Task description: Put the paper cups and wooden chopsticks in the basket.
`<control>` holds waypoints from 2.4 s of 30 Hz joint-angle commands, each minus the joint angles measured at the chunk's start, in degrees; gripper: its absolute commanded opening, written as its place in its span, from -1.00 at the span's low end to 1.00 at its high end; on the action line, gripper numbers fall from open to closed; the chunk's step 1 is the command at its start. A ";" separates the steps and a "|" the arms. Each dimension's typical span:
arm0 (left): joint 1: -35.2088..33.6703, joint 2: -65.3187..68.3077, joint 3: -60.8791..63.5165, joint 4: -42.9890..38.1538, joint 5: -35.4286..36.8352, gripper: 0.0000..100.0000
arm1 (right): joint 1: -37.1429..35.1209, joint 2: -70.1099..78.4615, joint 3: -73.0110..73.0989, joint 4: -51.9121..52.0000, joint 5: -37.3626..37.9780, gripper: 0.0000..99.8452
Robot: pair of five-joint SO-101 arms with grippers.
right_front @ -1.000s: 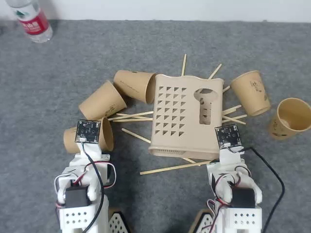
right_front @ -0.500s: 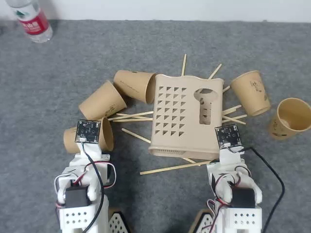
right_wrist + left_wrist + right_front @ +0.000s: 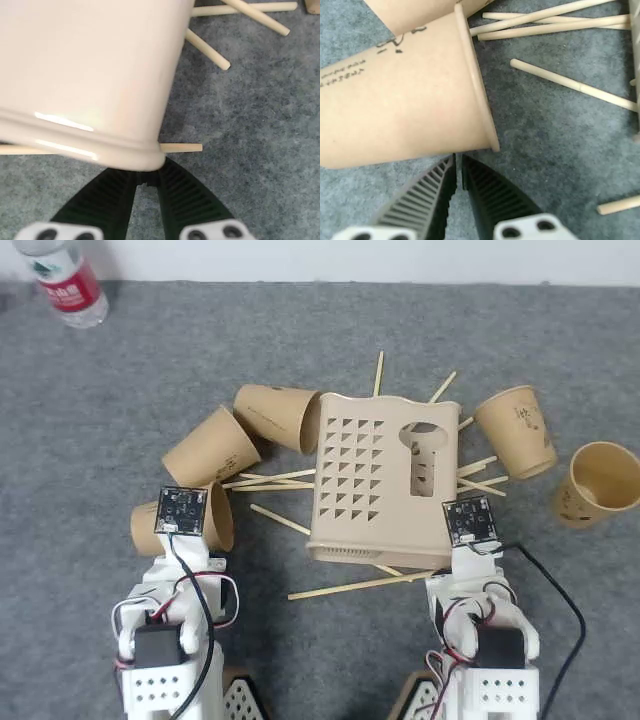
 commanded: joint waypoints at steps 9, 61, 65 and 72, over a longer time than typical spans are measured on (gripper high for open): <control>0.09 -0.79 -0.40 0.00 -0.44 -0.97 | -0.48 -0.48 0.97 0.22 0.70 -0.98; 0.09 -0.79 -0.40 0.00 -0.44 -0.97 | -0.48 -0.48 0.97 0.22 0.70 -0.98; 0.09 -0.79 -0.40 0.00 -0.44 -0.97 | -0.57 -0.48 0.97 0.22 0.70 -0.98; 2.90 -0.79 -0.40 0.00 -0.44 -0.97 | -0.57 -0.48 0.97 0.22 0.53 -0.98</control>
